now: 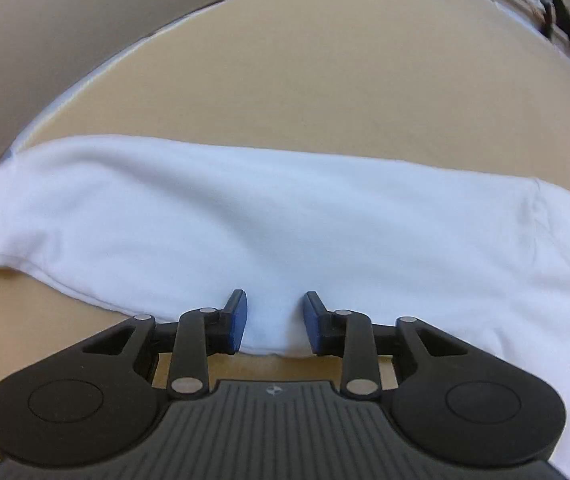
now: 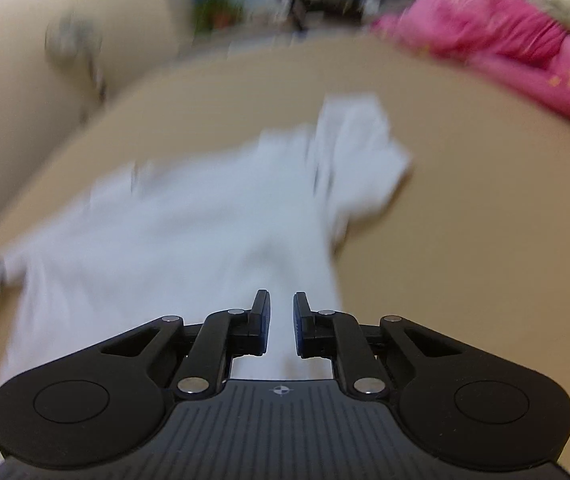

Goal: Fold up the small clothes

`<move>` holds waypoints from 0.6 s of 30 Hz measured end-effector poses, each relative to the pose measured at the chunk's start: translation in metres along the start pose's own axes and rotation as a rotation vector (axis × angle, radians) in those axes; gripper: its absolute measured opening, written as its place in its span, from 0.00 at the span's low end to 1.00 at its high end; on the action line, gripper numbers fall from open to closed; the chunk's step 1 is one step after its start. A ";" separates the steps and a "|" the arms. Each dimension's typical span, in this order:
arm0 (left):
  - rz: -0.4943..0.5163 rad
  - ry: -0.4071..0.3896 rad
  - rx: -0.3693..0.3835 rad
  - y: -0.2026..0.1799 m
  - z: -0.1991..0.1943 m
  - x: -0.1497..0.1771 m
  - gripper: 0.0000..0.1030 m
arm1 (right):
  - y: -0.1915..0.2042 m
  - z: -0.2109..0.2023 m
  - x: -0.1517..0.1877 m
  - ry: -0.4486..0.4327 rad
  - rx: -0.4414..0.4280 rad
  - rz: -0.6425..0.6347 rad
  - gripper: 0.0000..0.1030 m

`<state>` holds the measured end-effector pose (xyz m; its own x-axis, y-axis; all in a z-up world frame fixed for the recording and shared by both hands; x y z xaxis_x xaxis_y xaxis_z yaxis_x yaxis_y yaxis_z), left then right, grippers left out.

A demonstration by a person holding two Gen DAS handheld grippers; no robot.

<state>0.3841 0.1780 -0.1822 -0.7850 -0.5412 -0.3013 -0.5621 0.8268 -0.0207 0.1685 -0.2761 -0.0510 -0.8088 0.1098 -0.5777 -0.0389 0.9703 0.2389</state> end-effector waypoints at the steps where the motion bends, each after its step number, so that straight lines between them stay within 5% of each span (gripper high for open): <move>1: -0.013 -0.008 0.005 -0.002 -0.004 -0.002 0.37 | -0.004 -0.004 -0.014 -0.041 0.005 0.008 0.13; 8: 0.010 0.013 -0.003 -0.001 0.001 -0.007 0.43 | -0.007 0.056 -0.134 -0.123 0.045 0.015 0.23; 12: 0.041 0.000 -0.026 -0.005 0.002 -0.002 0.44 | -0.009 0.136 -0.186 -0.044 0.115 0.046 0.45; 18: 0.068 -0.008 -0.033 0.017 -0.003 -0.011 0.45 | -0.002 0.242 -0.216 0.088 0.242 0.037 0.49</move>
<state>0.3823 0.1972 -0.1761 -0.8198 -0.4824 -0.3086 -0.5157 0.8562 0.0316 0.4854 -0.2494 -0.1150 -0.8554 0.1375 -0.4993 0.1246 0.9904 0.0592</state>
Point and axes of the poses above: each gripper's, at about its wrist camera, not at the fingertips, and z roughly the way its jaws point, y to its left, x to its underside, the point moved 1 cm from there along z, roughly the way its jaws point, and after that the axes turned 9 degrees about y, right-handed, at the moved point
